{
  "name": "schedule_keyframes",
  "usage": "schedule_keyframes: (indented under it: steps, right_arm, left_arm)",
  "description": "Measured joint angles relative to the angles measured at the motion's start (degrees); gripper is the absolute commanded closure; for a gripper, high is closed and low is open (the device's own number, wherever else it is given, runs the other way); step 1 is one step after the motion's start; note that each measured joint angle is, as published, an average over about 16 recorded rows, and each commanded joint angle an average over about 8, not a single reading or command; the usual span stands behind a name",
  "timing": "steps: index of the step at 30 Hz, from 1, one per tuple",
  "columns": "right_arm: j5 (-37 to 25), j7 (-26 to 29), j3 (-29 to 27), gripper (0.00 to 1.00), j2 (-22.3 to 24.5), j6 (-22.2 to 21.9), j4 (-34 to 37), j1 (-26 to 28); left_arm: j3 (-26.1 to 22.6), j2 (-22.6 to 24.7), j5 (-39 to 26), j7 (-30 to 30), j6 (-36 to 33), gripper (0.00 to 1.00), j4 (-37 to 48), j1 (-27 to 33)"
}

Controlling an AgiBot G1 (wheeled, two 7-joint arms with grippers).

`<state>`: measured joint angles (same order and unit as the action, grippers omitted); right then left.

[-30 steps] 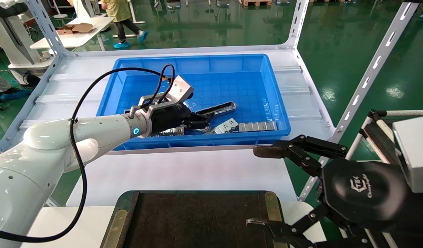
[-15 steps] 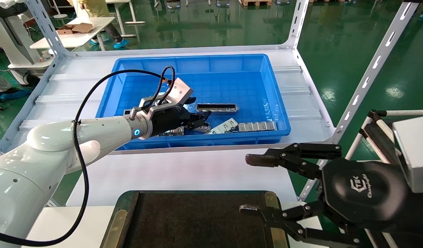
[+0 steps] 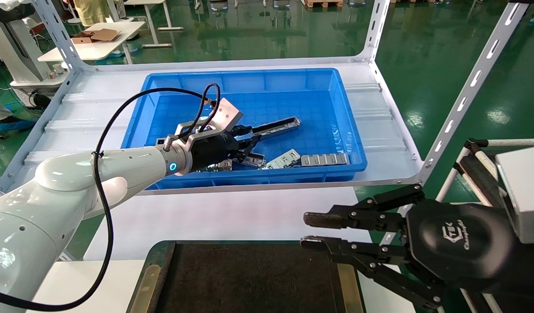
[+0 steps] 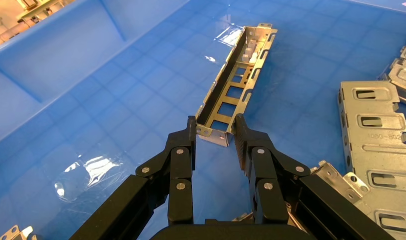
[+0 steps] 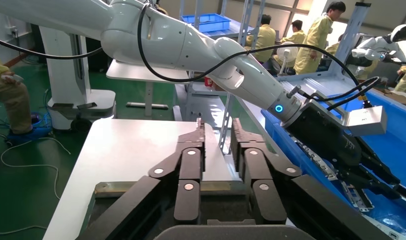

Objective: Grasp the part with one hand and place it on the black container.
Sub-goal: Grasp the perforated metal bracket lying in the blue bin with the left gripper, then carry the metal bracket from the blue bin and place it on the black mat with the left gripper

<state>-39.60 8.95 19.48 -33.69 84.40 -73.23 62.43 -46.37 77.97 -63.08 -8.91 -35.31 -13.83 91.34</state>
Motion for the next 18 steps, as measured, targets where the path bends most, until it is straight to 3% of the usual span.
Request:
schedule_keyframes:
  steps: [18]
  right_arm:
    - [0.0, 0.0, 0.0, 1.00, 0.0, 0.0, 0.0, 0.0]
  left_arm:
    - [-3.2, -0.1, 3.5, -0.2, 0.2, 1.00, 0.1, 0.5]
